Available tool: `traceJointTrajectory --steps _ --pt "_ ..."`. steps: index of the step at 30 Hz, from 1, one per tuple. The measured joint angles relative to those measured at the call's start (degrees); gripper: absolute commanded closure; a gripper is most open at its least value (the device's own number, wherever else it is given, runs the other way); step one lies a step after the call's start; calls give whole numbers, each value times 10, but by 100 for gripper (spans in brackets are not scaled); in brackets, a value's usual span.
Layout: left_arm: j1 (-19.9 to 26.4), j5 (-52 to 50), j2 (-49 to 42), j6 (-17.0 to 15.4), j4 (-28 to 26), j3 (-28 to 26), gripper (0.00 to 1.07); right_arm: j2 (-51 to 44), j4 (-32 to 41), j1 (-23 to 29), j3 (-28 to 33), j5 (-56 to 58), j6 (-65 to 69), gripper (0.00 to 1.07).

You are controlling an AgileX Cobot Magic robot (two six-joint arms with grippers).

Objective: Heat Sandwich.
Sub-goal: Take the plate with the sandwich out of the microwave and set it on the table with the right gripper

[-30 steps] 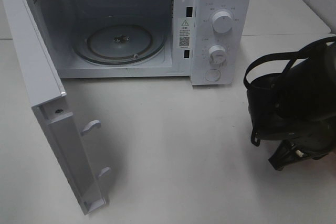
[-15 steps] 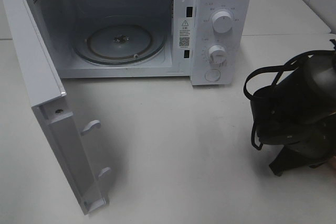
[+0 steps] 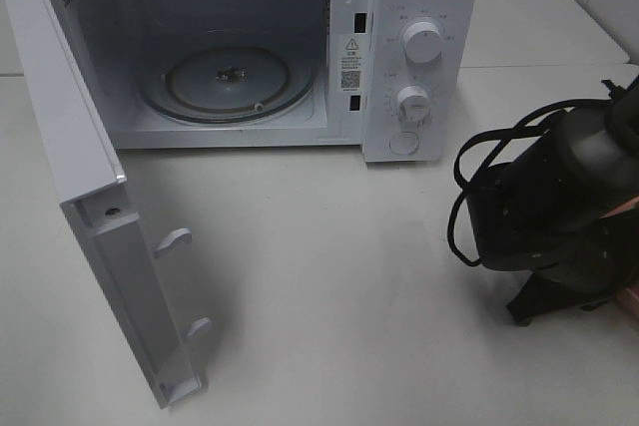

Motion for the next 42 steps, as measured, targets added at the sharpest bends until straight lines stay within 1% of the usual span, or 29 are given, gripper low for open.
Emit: traceJointTrajectory --steps 3,4,7,8,9,11,13,17,18,20,21,22,23,25,26,27,29,35,42 --pt "0 0 0 0 0 0 3 1 18 -1 -11 2 -7 87" --pt "0 0 0 0 0 0 3 1 18 -1 -11 2 -7 87" --pt "0 0 0 0 0 0 3 1 32 -2 -18 2 -22 78" --pt "0 0 0 0 0 0 3 1 32 -2 -18 2 -22 78" --pt "0 0 0 0 0 0 3 -1 37 -2 -21 3 -30 73" --pt "0 0 0 0 0 0 3 -9 41 -2 -21 1 -36 69" --pt "0 0 0 0 0 0 3 -18 49 -2 -21 -4 -44 67" --pt "0 0 0 0 0 0 3 -44 54 -2 -21 -12 -47 60" --pt "0 0 0 0 0 0 3 -44 54 -2 -21 -12 -47 60" --pt "0 0 0 0 0 0 3 -50 54 -2 -21 -13 -49 56" --pt "0 0 0 0 0 0 3 -54 58 -2 -21 -13 -54 52" --pt "0 0 0 0 0 0 3 -56 61 -2 -21 -13 -58 45" --pt "0 0 0 0 0 0 3 -56 61 -2 -21 -13 -58 45" --pt "0 0 0 0 0 0 3 -61 67 -2 -21 -18 -65 38" --pt "0 0 0 0 0 0 3 -68 72 -2 -21 -27 -72 31" --pt "0 0 0 0 0 0 3 -68 72 -2 -21 -27 -72 31" --pt "0 0 0 0 0 0 3 -76 78 -2 -21 -33 -74 27" --pt "0 0 0 0 0 0 3 -99 88 -2 -22 -38 -83 32" --pt "0 0 0 0 0 0 3 -101 96 -2 -22 -39 -96 32"
